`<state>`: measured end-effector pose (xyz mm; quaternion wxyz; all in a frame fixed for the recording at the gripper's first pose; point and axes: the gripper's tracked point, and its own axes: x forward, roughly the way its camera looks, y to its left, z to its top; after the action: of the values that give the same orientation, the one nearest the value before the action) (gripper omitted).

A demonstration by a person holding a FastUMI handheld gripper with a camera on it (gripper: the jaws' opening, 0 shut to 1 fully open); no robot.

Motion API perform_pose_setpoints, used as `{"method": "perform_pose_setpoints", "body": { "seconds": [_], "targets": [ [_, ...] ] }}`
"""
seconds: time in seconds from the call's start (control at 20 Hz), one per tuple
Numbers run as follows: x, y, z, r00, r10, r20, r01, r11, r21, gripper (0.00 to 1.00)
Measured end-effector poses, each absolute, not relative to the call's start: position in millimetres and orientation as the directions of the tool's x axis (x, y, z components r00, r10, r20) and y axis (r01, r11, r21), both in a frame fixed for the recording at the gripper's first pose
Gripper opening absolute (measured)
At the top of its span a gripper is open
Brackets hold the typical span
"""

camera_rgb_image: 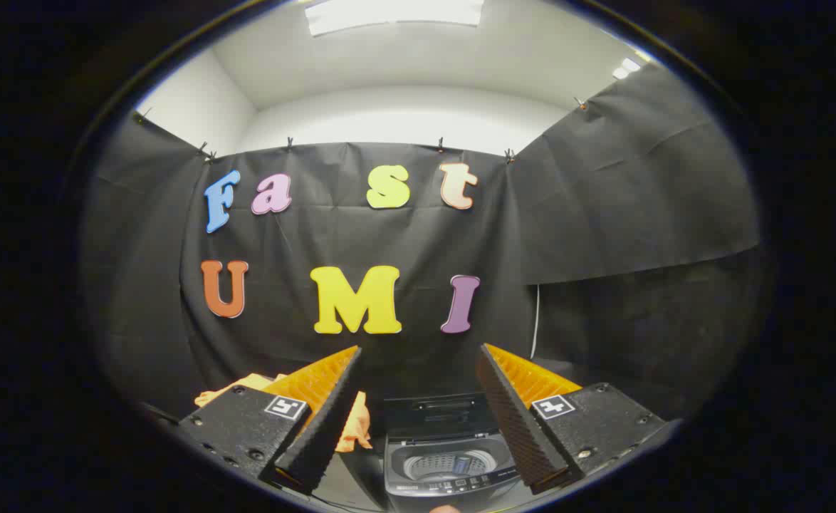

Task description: Put the clothes into the washing machine and then close the washing machine lid.

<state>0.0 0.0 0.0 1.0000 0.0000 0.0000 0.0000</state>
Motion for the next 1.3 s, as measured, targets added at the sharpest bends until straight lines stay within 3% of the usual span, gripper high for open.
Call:
{"method": "perform_pose_setpoints", "body": {
  "seconds": [0.4, 1.3],
  "targets": [
    [-0.1, -3.3, -1.1, 1.000, -0.029, 0.004, 0.029, 1.000, -0.003, 1.00],
    [-1.7, 63.0, -6.0, 0.998, 0.055, -0.035, -0.054, 0.998, 0.012, 1.00]
  ]
}}
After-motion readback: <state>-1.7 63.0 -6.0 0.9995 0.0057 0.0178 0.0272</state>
